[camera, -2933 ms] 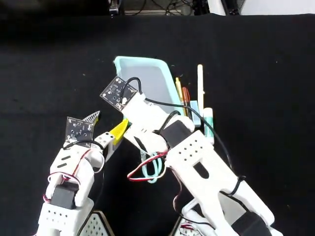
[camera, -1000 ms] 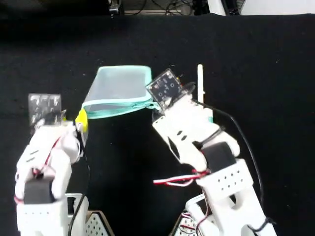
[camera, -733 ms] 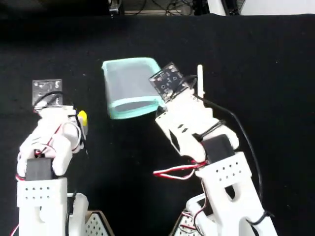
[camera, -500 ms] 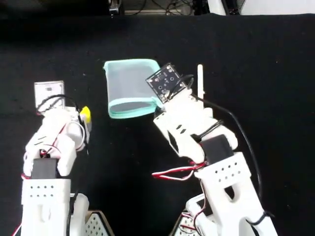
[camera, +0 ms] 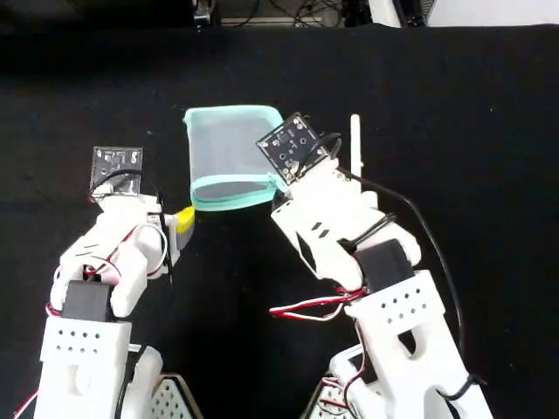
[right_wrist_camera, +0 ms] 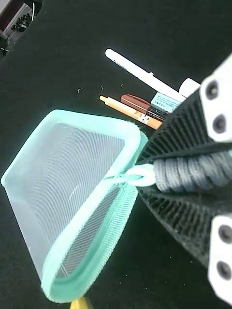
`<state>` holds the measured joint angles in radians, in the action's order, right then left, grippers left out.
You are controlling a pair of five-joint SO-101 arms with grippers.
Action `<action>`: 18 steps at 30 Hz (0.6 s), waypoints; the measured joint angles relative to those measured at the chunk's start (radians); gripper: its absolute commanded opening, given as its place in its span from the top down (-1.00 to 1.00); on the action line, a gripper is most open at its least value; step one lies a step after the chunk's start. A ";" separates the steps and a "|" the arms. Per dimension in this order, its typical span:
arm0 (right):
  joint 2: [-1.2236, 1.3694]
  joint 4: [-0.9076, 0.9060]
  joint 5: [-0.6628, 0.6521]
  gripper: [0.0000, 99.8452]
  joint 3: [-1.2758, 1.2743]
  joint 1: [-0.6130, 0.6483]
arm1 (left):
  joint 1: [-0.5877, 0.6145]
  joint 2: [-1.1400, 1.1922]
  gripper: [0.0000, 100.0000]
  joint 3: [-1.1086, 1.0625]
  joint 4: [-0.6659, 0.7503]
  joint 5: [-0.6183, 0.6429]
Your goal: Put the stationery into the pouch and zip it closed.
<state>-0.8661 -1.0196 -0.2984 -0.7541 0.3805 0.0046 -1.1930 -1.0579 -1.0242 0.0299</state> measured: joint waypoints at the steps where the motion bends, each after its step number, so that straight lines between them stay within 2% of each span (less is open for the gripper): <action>1: 0.000 0.000 0.000 0.98 0.000 0.000 | -0.003 0.000 0.47 0.011 -0.015 0.000; 5: 0.000 0.000 0.000 0.98 0.000 0.000 | -0.012 0.000 0.46 0.025 -0.029 0.000; 13: 0.000 0.000 0.000 0.98 0.000 -0.002 | -0.063 0.000 0.47 -0.005 0.193 0.000; 18: 0.000 0.000 0.000 0.98 0.000 -0.002 | -0.069 0.000 0.47 -0.038 0.201 0.052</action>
<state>-0.8661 -1.0196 -0.2984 -0.7541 0.3790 -0.0644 -1.1930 -1.0963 -0.8232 0.0821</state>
